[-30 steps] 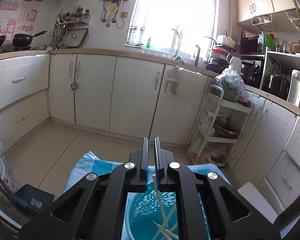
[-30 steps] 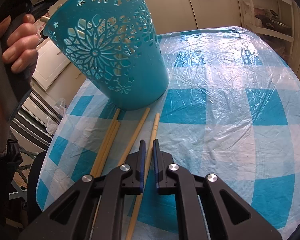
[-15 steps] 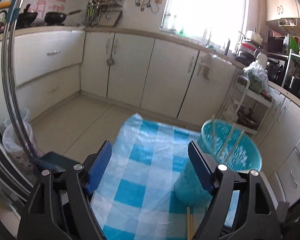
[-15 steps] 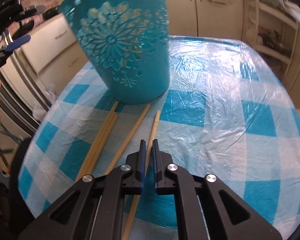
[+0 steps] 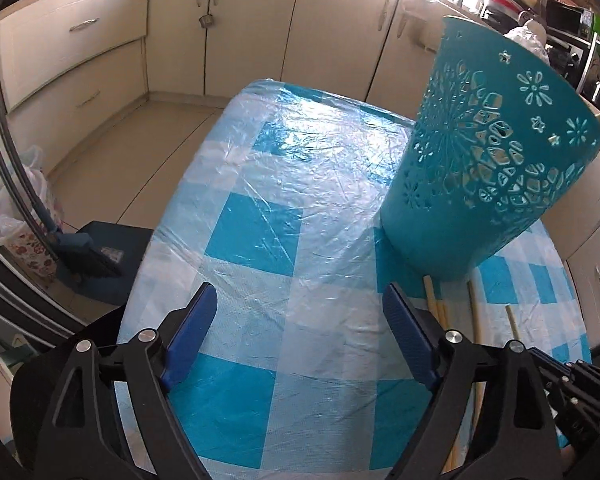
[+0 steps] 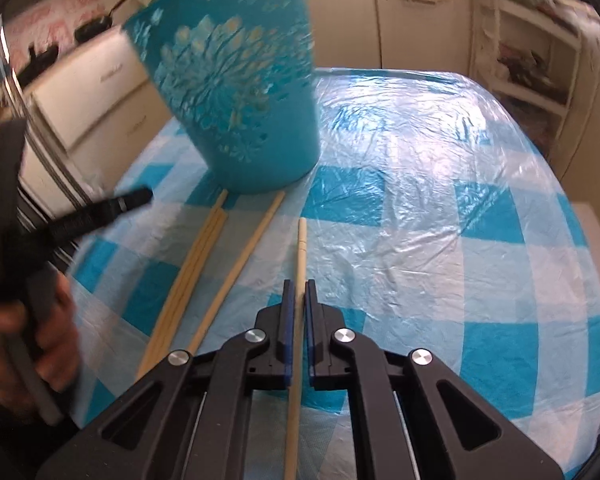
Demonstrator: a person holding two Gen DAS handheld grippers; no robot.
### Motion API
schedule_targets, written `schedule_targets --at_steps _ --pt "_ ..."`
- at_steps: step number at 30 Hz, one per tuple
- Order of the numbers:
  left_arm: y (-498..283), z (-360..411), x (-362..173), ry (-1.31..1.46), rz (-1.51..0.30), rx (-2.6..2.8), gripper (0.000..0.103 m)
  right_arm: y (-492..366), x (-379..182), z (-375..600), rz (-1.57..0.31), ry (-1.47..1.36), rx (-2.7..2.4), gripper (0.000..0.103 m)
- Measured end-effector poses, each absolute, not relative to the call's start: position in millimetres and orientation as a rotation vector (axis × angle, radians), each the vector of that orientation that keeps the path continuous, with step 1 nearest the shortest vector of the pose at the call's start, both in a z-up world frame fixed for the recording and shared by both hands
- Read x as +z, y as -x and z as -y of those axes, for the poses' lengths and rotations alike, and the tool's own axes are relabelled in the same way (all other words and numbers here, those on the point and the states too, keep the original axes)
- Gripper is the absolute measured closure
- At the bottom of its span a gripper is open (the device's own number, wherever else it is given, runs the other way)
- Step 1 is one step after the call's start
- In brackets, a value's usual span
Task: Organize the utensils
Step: 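Lift the chopstick over the teal basket and open the right gripper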
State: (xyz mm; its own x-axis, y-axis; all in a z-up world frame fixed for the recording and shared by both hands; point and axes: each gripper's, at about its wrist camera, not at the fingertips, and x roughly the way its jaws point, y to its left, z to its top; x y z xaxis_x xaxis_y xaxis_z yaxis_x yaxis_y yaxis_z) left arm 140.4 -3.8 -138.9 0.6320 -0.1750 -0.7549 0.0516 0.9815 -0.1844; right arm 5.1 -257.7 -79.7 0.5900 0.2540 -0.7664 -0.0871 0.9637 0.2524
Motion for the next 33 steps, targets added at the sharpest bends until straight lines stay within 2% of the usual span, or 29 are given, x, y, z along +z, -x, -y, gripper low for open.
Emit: schedule_targets --at_steps 1,13,27,30,33 --pt "-140 5 -139 0.140 -0.871 -0.129 0.019 -3 -75 262 -0.902 -0.223 0.209 0.097" --pt "-145 16 -141 0.093 -0.911 -0.136 0.018 12 14 273 -0.618 -0.317 0.306 0.097" --pt "-147 16 -142 0.090 -0.913 -0.140 0.018 -39 134 264 -0.309 -0.311 0.375 0.097" --pt "-147 15 -142 0.096 -0.909 -0.140 0.018 -55 144 253 -0.226 -0.284 0.329 0.097" --pt "-146 14 -142 0.105 -0.907 -0.140 0.018 -79 130 245 -0.204 -0.278 0.268 0.097"
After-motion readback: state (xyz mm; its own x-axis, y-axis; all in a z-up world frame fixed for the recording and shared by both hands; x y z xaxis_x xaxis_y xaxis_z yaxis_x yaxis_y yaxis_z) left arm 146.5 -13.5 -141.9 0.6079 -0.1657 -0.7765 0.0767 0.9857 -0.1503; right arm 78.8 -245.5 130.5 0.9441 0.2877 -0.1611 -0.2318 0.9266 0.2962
